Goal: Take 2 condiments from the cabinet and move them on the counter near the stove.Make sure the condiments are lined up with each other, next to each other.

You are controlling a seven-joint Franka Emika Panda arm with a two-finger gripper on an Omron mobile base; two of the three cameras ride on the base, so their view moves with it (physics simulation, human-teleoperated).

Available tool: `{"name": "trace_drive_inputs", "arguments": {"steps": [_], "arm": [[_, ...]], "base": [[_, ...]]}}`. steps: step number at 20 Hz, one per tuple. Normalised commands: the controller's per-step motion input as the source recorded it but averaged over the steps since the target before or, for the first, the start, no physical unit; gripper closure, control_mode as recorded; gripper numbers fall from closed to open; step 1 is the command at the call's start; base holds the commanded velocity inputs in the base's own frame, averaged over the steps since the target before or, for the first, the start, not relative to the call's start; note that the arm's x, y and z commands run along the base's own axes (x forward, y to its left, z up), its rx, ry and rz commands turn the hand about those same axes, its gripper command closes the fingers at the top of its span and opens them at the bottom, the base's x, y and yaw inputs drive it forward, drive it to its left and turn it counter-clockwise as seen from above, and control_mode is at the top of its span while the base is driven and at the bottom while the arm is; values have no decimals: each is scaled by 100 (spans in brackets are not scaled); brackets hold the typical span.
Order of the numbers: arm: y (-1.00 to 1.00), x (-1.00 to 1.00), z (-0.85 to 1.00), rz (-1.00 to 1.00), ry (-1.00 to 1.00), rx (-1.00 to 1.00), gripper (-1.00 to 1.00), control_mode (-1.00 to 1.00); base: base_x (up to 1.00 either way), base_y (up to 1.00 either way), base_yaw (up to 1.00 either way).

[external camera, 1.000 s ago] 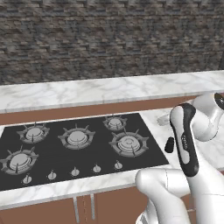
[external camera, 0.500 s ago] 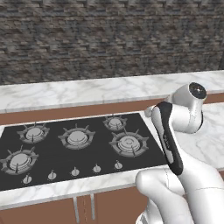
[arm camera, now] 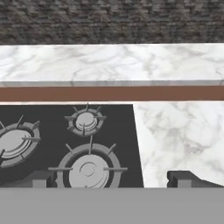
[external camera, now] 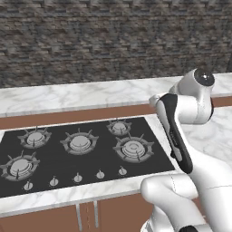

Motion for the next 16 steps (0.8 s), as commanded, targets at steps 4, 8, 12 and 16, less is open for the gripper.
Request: {"name": "trace_drive_inputs", "arguments": {"steps": [4,8,12,16], "arm": [[4,-17,48,-7,-4,0,-100,-100],[18,-13,29,-4,-9,0,-100,-100],[24,-35,11,0,-16,0,-100,-100],[15,-40,12,0,-18,0,-100,-100]], "base": [[0,0,0],[0,0,0],[0,0,0],[0,0,0]]}}
